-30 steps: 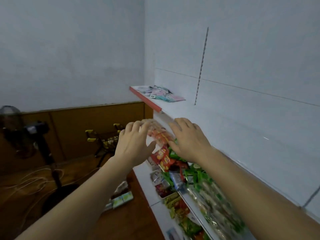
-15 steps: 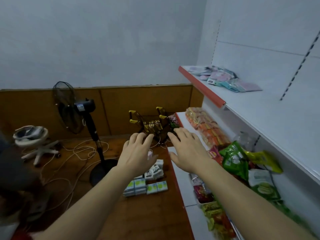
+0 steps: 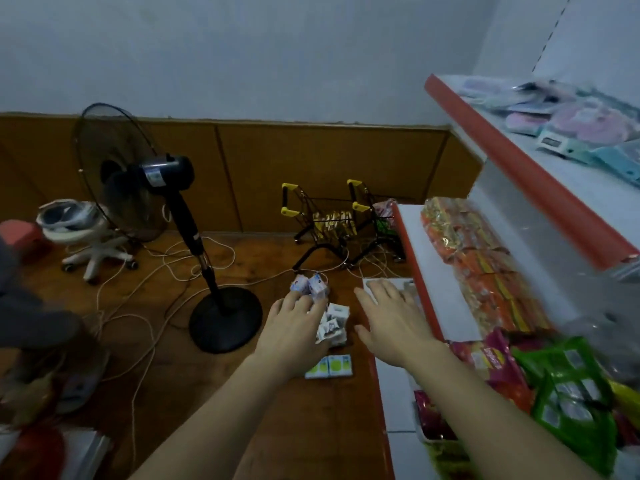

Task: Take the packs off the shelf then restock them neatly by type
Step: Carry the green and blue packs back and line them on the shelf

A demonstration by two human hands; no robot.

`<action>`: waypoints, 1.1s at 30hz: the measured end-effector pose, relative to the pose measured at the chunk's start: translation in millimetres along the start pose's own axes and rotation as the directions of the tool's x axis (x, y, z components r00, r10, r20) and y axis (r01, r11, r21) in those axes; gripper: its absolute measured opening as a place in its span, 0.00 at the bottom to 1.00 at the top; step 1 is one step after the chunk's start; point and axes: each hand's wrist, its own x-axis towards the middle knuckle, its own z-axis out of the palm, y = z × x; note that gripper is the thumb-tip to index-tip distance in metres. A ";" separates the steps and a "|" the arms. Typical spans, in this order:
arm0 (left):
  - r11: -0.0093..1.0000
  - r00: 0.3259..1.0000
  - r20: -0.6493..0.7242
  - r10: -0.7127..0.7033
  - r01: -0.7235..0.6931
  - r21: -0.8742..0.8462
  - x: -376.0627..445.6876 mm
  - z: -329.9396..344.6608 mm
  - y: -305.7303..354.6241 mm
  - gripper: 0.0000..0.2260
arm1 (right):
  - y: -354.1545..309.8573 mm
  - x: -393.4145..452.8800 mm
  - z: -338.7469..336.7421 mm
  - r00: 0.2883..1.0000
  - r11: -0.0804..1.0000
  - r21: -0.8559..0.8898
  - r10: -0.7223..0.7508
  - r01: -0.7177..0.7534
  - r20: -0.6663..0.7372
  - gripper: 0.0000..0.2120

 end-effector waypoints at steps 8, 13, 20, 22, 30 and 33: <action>0.997 0.992 0.126 -0.014 0.023 -0.071 121.9 90.2 -78.3 0.31 | 23.0 127.7 90.1 0.984 0.997 0.040 0.063 -0.070 0.169 0.29; 0.997 0.968 0.250 -0.002 0.021 -0.073 180.2 168.9 -111.7 0.31 | 41.0 190.8 164.3 0.956 0.991 0.080 0.084 -0.110 0.279 0.32; 0.989 0.914 0.405 0.000 0.059 -0.134 232.1 320.9 -135.5 0.34 | 57.3 248.0 325.6 0.904 0.988 0.113 0.050 -0.108 0.424 0.33; 0.991 0.904 0.428 0.004 0.054 -0.125 240.1 371.5 -136.9 0.35 | 61.3 259.2 377.9 0.892 0.985 0.124 0.051 -0.119 0.449 0.33; 0.993 0.857 0.516 0.015 0.048 -0.108 268.1 577.6 -134.5 0.36 | 76.2 286.2 586.2 0.866 0.980 0.150 0.040 -0.132 0.499 0.36; 0.991 0.855 0.517 0.032 0.039 -0.126 277.3 650.8 -135.0 0.38 | 77.5 302.1 655.3 0.863 0.982 0.149 0.028 -0.118 0.504 0.38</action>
